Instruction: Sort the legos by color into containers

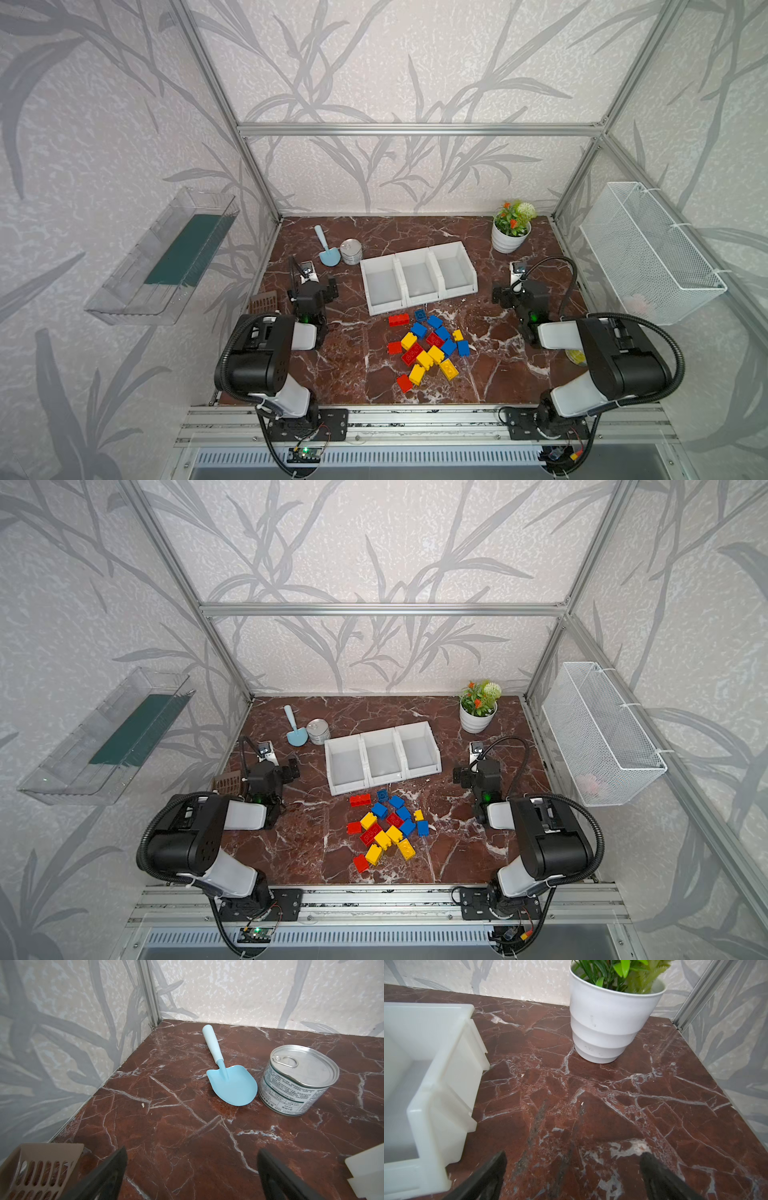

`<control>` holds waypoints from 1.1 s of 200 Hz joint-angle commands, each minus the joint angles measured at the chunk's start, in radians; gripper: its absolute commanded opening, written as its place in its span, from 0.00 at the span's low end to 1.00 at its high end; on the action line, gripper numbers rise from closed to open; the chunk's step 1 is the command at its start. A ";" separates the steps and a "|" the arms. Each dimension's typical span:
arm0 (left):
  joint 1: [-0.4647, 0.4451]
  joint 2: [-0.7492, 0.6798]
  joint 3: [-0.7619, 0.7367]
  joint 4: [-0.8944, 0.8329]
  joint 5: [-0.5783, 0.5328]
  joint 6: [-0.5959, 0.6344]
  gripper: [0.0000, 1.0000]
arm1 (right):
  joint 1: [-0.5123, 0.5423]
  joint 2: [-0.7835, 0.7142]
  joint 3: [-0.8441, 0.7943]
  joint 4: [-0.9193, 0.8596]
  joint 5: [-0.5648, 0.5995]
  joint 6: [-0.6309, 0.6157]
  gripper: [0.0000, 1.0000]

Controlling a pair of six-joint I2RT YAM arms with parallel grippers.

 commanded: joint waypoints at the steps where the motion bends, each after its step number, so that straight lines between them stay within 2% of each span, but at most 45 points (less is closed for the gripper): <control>1: 0.002 -0.001 0.008 0.012 0.010 0.013 0.99 | 0.002 -0.017 0.017 0.008 0.002 0.001 0.99; 220: 0.002 -0.003 0.007 0.012 -0.005 0.005 0.99 | 0.002 -0.018 0.022 -0.001 0.005 0.005 0.99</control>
